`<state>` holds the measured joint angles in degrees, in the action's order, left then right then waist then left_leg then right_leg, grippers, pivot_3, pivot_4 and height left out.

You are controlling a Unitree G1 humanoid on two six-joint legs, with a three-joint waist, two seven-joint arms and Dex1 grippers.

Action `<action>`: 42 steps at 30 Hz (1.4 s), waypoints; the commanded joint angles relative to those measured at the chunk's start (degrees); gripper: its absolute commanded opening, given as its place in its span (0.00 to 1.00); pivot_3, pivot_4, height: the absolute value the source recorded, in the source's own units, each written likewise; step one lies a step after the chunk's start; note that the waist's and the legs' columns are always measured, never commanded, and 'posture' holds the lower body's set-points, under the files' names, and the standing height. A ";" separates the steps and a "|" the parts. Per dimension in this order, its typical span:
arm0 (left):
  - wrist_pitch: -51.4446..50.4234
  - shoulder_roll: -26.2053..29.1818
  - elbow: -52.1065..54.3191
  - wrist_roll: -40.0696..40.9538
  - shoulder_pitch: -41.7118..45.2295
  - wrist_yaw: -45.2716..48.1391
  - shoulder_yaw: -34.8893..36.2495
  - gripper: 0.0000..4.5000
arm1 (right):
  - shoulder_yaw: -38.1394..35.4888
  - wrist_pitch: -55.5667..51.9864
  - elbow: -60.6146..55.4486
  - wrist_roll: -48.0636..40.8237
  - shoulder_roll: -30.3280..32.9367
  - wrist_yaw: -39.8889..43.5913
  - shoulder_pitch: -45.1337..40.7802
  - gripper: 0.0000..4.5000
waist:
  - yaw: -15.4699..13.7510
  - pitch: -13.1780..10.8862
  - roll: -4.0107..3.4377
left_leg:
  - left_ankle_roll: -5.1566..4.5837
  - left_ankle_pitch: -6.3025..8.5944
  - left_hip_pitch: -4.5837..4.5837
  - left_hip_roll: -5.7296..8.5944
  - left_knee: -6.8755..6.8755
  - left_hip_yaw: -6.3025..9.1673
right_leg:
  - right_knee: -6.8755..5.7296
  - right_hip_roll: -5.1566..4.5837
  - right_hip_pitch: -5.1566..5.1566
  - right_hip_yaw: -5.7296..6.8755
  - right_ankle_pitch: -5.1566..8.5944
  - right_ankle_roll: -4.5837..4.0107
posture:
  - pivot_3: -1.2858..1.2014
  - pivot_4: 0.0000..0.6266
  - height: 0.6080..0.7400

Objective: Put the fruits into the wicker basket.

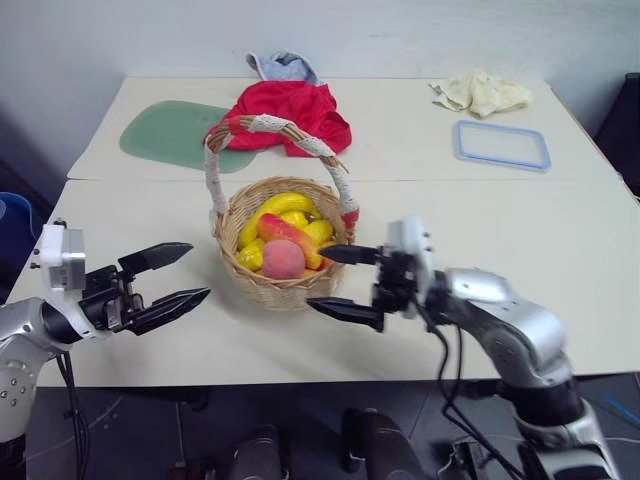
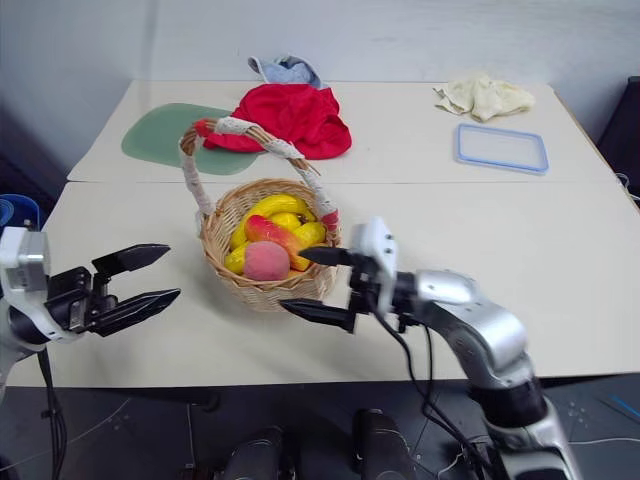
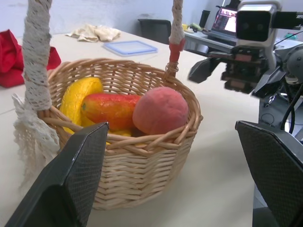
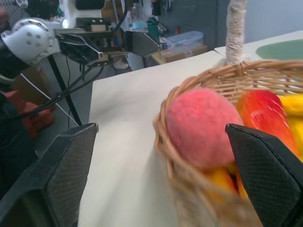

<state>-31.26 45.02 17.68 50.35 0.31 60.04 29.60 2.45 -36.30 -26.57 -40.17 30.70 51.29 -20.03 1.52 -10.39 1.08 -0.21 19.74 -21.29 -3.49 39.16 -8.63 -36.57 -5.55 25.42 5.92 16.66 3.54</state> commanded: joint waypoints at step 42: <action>0.98 -2.42 -11.10 -3.85 20.95 5.64 -15.75 1.00 | -37.64 7.83 10.21 2.23 10.28 -5.43 7.26 0.04 | -1.52 -0.02 -0.03 | 0.01 -0.13 0.08 0.05 0.02 -0.32 | 0.08 0.22 0.02 0.06 -0.08 -0.15 | 0.52 0.24 1.00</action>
<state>-31.12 42.70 6.58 46.80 19.81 64.69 14.26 -30.03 -32.14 -16.77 -37.29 39.90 47.00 -11.76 0.00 -10.41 1.05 -0.25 19.58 -21.20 -3.40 39.17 -8.96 -36.50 -5.33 25.44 5.99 16.56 3.41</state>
